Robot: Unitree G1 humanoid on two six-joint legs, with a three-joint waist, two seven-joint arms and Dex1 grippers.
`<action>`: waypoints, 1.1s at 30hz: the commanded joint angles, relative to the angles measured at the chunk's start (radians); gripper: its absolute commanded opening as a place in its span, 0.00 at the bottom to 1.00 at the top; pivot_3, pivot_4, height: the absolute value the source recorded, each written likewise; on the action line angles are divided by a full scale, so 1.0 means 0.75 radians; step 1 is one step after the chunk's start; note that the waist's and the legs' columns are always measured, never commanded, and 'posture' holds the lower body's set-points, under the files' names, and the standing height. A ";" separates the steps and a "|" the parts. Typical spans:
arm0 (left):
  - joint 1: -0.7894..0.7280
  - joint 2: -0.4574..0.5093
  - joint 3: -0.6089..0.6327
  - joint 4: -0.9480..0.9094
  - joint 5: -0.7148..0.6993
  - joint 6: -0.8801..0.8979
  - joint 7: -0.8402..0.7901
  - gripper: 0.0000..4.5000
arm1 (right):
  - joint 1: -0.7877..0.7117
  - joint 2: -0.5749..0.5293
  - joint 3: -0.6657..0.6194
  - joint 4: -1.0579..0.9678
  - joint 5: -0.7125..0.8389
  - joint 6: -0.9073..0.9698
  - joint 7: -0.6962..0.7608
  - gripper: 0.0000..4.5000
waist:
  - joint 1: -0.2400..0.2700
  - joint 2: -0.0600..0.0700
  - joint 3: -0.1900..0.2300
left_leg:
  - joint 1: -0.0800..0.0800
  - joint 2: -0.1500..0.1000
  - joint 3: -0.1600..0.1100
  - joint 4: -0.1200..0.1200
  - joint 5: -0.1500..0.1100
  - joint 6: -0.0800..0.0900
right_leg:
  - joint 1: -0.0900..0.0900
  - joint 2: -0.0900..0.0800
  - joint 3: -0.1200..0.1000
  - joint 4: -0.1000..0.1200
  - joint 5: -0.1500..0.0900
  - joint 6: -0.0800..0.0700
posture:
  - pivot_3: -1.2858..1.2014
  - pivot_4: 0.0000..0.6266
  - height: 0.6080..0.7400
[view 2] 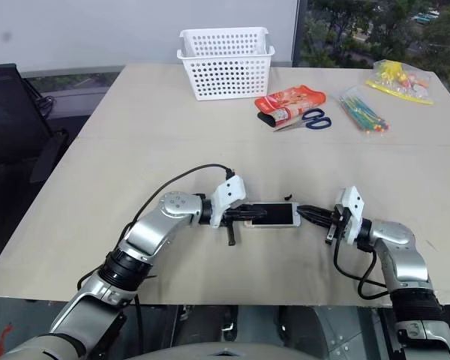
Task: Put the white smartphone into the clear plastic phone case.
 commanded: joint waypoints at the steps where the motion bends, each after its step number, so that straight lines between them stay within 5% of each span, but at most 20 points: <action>1: 0.035 0.029 -0.035 0.047 0.061 0.043 0.015 0.00 | -0.005 -0.011 0.035 0.102 -0.043 -0.067 0.016 0.02 | -0.001 0.000 -0.004 | 0.001 0.000 0.000 0.000 0.000 0.000 | 0.001 0.000 0.000 0.000 0.000 0.000 | 0.52 0.24 1.00; 9: 0.025 0.032 -0.030 0.025 0.065 0.050 0.011 0.00 | -0.052 -0.005 0.172 0.290 -0.160 -0.222 0.050 0.02 | -0.006 -0.005 -0.017 | 0.015 0.001 0.001 -0.003 -0.004 -0.006 | 0.010 0.001 0.004 0.000 0.000 0.000 | 0.52 0.24 1.00; 22: 0.030 0.036 -0.025 -0.019 0.083 0.060 0.012 0.00 | -0.182 -0.038 0.539 0.564 -0.645 -0.472 -0.044 0.02 | -0.049 -0.016 -0.042 | 0.042 0.002 -0.024 -0.006 -0.014 -0.022 | 0.022 -0.007 -0.008 -0.011 -0.001 0.000 | 0.52 0.24 1.00; 33: 0.047 0.037 -0.021 -0.024 0.096 0.063 0.009 0.00 | -0.244 -0.088 0.673 0.730 -0.810 -0.677 -0.134 0.02 | -0.061 0.008 -0.079 | 0.043 0.002 -0.069 -0.008 -0.021 -0.034 | 0.033 -0.003 -0.048 -0.054 -0.001 0.000 | 0.52 0.24 1.00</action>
